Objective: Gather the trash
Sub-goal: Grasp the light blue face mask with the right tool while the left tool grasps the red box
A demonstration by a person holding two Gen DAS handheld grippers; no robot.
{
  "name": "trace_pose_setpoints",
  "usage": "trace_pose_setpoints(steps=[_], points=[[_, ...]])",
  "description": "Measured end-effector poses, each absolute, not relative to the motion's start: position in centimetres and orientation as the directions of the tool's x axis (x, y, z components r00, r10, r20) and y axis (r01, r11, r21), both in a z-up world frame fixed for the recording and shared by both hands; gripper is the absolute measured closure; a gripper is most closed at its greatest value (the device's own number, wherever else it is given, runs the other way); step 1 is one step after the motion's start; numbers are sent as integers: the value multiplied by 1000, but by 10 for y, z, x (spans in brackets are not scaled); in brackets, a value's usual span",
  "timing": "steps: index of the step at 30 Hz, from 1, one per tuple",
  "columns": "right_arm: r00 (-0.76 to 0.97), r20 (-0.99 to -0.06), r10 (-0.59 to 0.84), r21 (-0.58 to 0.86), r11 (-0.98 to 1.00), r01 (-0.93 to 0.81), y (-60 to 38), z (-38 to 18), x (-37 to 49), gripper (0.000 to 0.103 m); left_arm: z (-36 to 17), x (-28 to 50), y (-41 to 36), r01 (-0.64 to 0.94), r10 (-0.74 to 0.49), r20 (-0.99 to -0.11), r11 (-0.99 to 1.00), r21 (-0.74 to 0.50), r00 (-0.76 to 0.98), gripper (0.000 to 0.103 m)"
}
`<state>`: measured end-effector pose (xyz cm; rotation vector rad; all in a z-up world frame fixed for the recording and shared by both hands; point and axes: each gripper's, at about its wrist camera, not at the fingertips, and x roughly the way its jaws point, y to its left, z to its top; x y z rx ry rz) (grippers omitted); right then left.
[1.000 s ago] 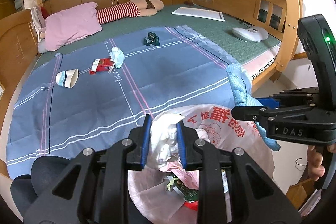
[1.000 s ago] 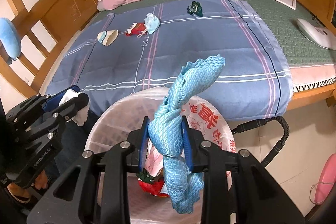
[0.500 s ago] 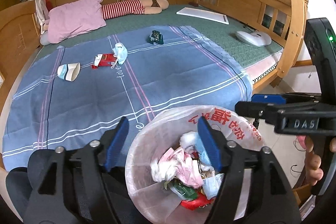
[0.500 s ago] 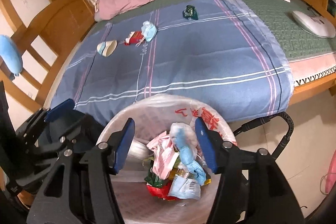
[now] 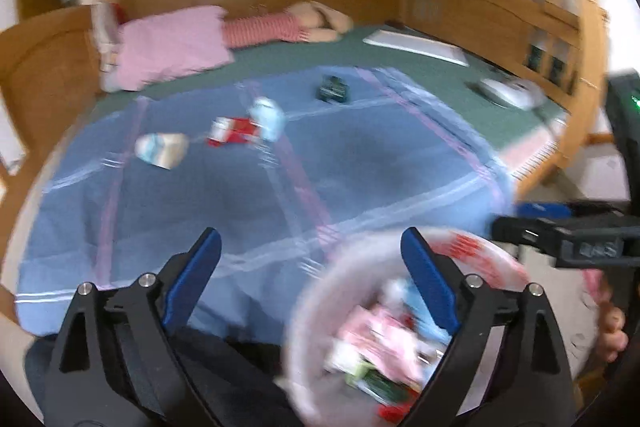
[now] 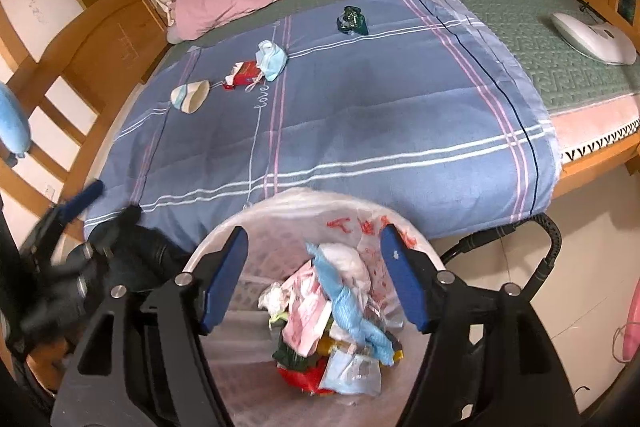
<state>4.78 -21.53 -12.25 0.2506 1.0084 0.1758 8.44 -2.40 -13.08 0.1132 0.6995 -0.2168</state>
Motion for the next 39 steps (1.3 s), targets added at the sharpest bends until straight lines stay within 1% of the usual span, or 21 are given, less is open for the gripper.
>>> trace_pose_setpoints(steps=[3,5,8,12,13,14,15,16,17,19,21,23,25,27,28,31,32,35,36,38,39], points=[[535,-811,235,252,967,-43,-206,-123,77,34,-134,126,17,77,-58,-633,997,2,772,9],[544,-810,220,227,972,-55,-194,-127,110,33,-141,157,42,-29,23,-651,1000,2,758,9],[540,-808,236,241,968,-63,-171,-133,160,33,-155,205,75,-119,84,-689,993,-3,720,9],[542,-790,286,267,957,-116,-126,-135,231,33,-171,233,113,-241,148,-684,970,-42,714,5],[545,-786,292,253,956,-147,-109,-135,252,32,-179,237,122,-279,164,-687,958,-59,708,5],[552,-782,289,238,957,-164,-93,-137,274,30,-187,240,134,-354,172,-730,930,-101,661,5],[562,-777,284,229,959,-169,-82,-139,293,27,-190,239,144,-386,136,-744,906,-173,654,5],[571,-769,287,234,958,-167,-72,-143,318,23,-187,235,148,-372,102,-711,898,-236,696,5],[575,-767,287,248,958,-147,-66,-150,344,19,-185,232,147,-365,102,-695,899,-242,712,5],[566,-790,235,251,967,-51,-60,-171,391,18,-181,226,137,-348,137,-662,917,-197,737,5],[501,-844,194,273,958,88,-61,-205,437,18,-176,223,125,-326,180,-621,937,-128,763,5],[444,-878,177,279,944,176,-60,-231,460,18,-177,224,121,-322,192,-618,941,-105,763,5],[394,-904,167,260,946,195,-51,-254,471,18,-181,229,126,-340,186,-645,933,-122,741,5],[379,-920,98,156,980,127,-34,-259,470,18,-185,236,135,-359,161,-669,918,-169,725,5],[379,-923,63,72,997,9,-15,-259,463,18,-187,236,140,-370,145,-678,908,-199,720,5],[352,-934,56,-17,979,-202,13,-262,433,21,-201,240,155,-406,67,-718,859,-312,693,4],[331,-940,86,-3,965,-261,16,-260,417,23,-211,243,162,-418,6,-743,830,-370,669,4],[218,-960,174,75,915,-396,15,-255,373,25,-238,248,177,-475,-116,-787,741,-475,606,4],[199,-962,188,84,895,-438,14,-252,360,27,-248,249,182,-510,-150,-800,699,-502,581,4],[207,-954,218,98,877,-470,2,-241,333,47,-260,249,187,-560,-182,-816,646,-520,548,4],[218,-948,231,112,886,-450,-7,-236,328,51,-262,249,186,-560,-186,-819,647,-518,542,4]])
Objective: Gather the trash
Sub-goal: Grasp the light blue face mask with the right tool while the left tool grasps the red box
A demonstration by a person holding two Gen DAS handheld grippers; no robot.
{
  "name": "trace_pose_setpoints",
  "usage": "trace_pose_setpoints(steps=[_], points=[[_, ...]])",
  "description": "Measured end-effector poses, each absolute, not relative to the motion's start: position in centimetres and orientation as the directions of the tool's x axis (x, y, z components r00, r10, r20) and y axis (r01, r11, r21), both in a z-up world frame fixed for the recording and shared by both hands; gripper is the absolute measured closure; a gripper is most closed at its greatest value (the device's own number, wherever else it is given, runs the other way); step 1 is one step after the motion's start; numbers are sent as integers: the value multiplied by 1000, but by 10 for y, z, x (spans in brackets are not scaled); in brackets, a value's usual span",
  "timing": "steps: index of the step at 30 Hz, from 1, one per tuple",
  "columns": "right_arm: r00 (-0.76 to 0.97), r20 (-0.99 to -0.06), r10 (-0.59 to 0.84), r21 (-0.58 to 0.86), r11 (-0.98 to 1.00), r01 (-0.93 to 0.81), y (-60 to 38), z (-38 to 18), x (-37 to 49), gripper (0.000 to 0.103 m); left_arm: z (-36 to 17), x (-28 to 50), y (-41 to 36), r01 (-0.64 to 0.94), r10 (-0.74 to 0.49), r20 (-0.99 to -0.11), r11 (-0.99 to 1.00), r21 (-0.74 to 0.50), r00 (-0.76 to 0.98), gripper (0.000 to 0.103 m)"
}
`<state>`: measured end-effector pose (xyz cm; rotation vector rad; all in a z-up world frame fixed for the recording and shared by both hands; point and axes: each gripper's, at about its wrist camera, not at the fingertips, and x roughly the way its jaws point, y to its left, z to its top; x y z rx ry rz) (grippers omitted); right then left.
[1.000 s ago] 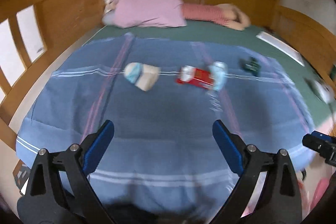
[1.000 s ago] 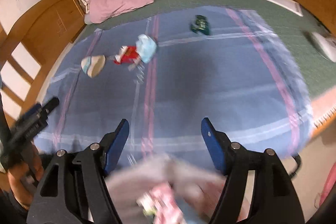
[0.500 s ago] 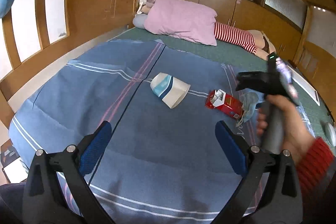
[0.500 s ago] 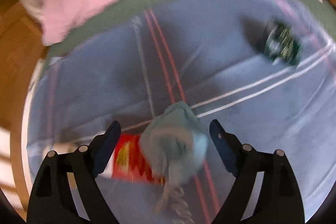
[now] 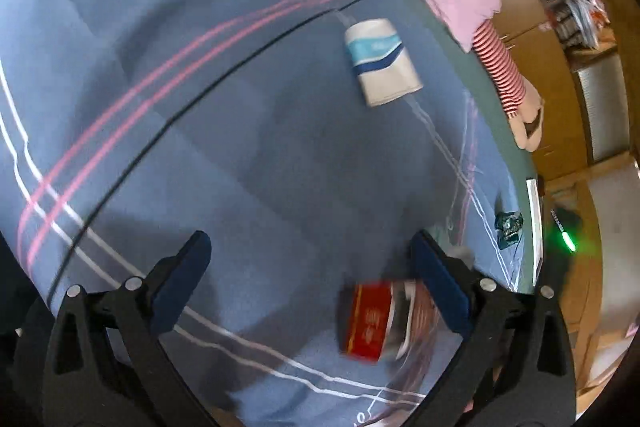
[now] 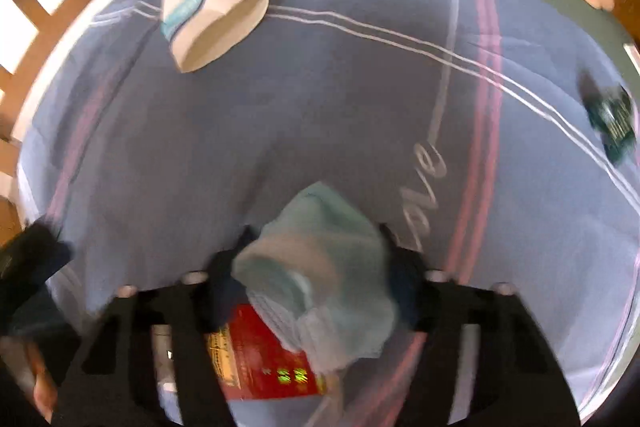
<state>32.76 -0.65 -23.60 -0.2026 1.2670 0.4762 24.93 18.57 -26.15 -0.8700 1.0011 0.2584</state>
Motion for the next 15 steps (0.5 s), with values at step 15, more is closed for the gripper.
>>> trace_pose_setpoints(steps=[15], points=[[421,-872,249,214,968,-130,-141,-180,225,72,-251,277,65,-16,-273,-844,949,-315,461,3]])
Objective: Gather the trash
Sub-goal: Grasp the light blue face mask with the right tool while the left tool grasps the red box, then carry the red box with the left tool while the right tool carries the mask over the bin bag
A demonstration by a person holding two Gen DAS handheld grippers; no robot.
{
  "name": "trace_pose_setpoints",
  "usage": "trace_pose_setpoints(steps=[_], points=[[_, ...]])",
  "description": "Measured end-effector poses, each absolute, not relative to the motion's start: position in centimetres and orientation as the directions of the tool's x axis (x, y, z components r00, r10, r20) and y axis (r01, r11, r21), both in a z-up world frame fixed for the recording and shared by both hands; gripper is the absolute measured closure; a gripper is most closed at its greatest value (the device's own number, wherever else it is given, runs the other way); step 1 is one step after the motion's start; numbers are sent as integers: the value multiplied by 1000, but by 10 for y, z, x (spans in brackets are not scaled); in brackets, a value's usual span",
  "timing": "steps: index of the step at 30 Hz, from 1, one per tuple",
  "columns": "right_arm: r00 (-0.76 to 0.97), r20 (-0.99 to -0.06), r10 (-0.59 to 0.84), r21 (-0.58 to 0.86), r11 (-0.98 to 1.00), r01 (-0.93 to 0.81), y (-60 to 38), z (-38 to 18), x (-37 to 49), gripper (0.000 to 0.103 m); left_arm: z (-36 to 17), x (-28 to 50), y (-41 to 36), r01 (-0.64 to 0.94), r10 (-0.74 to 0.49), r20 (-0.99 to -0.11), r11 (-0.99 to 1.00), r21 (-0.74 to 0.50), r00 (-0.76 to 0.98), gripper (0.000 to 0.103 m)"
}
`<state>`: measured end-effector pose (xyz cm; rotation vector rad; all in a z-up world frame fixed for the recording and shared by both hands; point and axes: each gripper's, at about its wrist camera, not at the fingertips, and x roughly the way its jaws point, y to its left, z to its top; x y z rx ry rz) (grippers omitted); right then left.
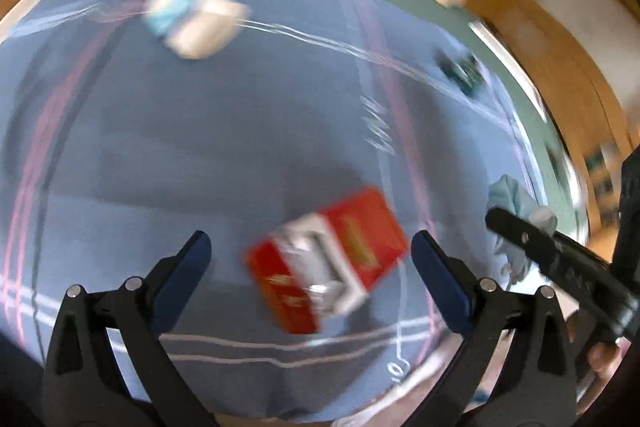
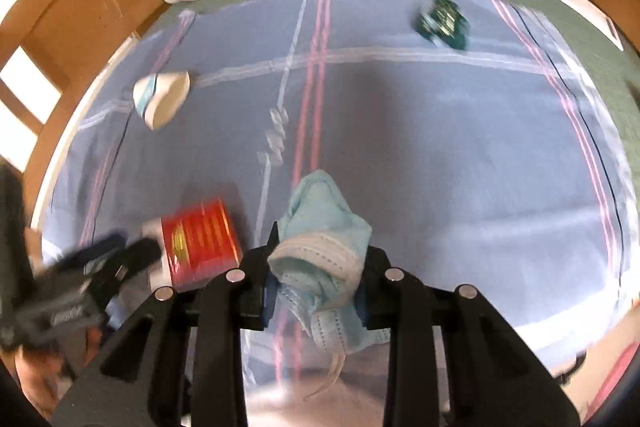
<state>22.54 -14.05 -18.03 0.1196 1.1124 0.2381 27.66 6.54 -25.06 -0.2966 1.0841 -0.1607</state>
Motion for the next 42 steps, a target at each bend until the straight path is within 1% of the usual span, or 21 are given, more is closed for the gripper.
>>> trace_pose_setpoints(steps=[1,2,5,6,8,11,15,19,20,22,24,26,28,30,32,33,34,36,42], points=[[420,-871,255,225,967,-120,-148,-179,221,72,-251,280,58,10,-265,-851,956,-293,453,3],[427,-866,261,238,965,-107,-157,-175,209,72,-251,287,48,41,-233,-862,970,-240,451,3],[463,-854,239,236,969,-66,-173,-167,181,72,-253,301,31,78,-169,-884,986,-150,436,4],[473,-848,238,244,969,-49,-181,-163,172,72,-255,305,28,87,-173,-889,985,-150,423,4],[480,-838,261,281,959,-30,-188,-161,161,72,-261,307,21,129,-226,-901,973,-191,371,4],[475,-830,292,320,947,-24,-191,-158,148,72,-268,302,15,156,-229,-914,970,-186,336,4],[472,-824,312,325,944,-58,-176,-159,141,72,-265,290,7,208,-141,-905,976,-60,401,4],[462,-822,332,336,939,-78,-162,-162,143,72,-269,279,-1,272,-93,-913,962,20,397,4],[460,-821,338,339,937,-82,-160,-162,142,72,-271,277,-4,294,-87,-916,955,35,391,6],[461,-821,337,337,938,-86,-158,-163,140,72,-272,275,-5,308,-68,-917,950,61,392,27],[461,-824,330,330,940,-83,-158,-164,140,72,-270,275,-3,304,-75,-912,951,56,403,29],[463,-823,329,333,940,-76,-160,-165,138,72,-261,273,0,296,-92,-893,954,48,441,32],[471,-822,319,327,943,-67,-162,-163,137,72,-246,268,1,268,-77,-846,960,80,528,34],[486,-820,301,309,949,-66,-162,-159,135,72,-220,249,4,220,-31,-746,963,157,666,35],[507,-814,283,285,956,-77,-159,-150,132,72,-192,224,5,164,12,-655,964,208,756,35],[515,-811,276,274,958,-82,-158,-147,131,72,-179,211,6,121,44,-627,968,218,777,35],[533,-806,258,253,964,-85,-156,-140,129,72,-168,202,6,97,51,-618,974,204,785,35],[556,-796,238,229,970,-88,-153,-131,125,72,-141,177,10,89,7,-603,987,130,798,35],[649,-738,188,139,982,-126,-147,-88,95,72,-87,118,11,85,-24,-526,992,91,850,34]])
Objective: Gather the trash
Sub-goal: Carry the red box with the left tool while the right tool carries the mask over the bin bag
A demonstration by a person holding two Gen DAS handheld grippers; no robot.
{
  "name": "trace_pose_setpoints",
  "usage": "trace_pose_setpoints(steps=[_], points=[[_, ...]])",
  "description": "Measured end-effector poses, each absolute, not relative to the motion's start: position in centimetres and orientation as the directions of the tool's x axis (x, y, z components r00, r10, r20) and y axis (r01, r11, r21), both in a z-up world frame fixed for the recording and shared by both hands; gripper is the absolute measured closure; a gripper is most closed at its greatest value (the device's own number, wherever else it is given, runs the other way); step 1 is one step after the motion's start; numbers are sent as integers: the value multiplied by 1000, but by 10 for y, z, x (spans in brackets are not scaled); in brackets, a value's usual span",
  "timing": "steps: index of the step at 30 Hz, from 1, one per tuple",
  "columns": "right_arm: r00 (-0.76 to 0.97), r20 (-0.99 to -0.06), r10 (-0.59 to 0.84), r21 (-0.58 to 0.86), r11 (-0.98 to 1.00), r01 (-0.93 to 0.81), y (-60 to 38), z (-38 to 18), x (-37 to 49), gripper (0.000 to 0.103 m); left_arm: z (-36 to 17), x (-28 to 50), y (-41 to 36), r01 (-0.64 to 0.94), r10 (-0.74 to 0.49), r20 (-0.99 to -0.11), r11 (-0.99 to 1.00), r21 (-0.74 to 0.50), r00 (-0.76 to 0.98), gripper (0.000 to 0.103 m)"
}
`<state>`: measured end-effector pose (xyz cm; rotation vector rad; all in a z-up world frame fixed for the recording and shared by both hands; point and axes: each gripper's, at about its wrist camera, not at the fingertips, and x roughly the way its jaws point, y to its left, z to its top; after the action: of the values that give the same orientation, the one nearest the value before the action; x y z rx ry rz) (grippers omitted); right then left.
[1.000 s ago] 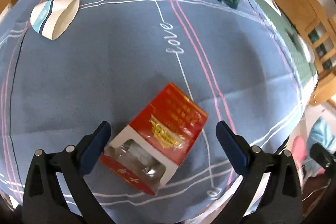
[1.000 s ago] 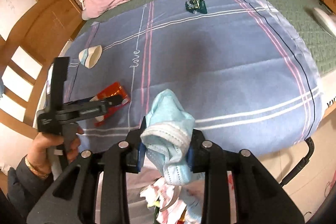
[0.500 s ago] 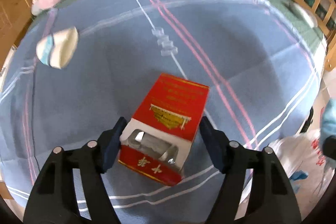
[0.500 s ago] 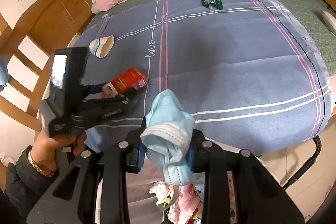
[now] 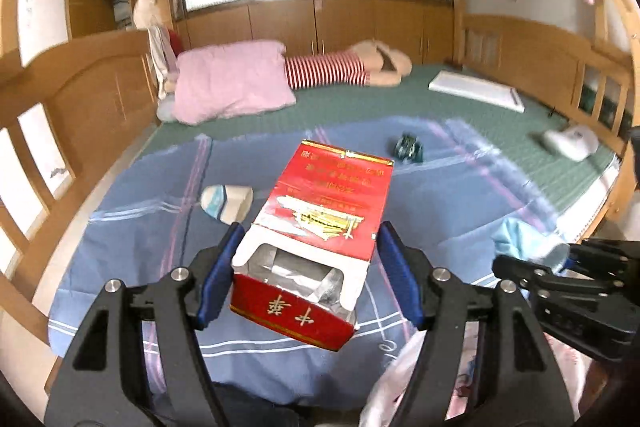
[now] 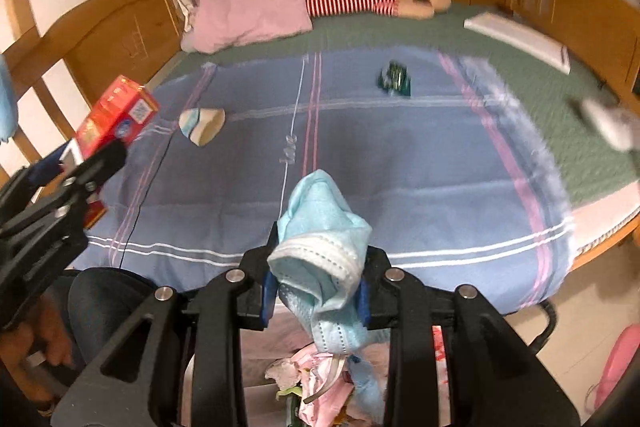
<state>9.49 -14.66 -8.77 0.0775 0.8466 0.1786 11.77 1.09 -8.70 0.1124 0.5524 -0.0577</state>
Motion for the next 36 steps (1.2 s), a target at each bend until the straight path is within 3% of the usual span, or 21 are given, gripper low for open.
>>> trace_pose_setpoints(steps=[8,17,36], points=[[710,-679,188,116,982,-148,-153,-53,67,72,-49,64,4,81,-27,-446,991,103,895,34],[732,-656,184,141,983,-121,-178,-35,38,72,-35,33,-12,95,-28,-414,985,142,910,34],[626,-736,256,226,965,-130,-190,-71,25,72,-52,28,-25,153,-62,-478,976,154,876,34]])
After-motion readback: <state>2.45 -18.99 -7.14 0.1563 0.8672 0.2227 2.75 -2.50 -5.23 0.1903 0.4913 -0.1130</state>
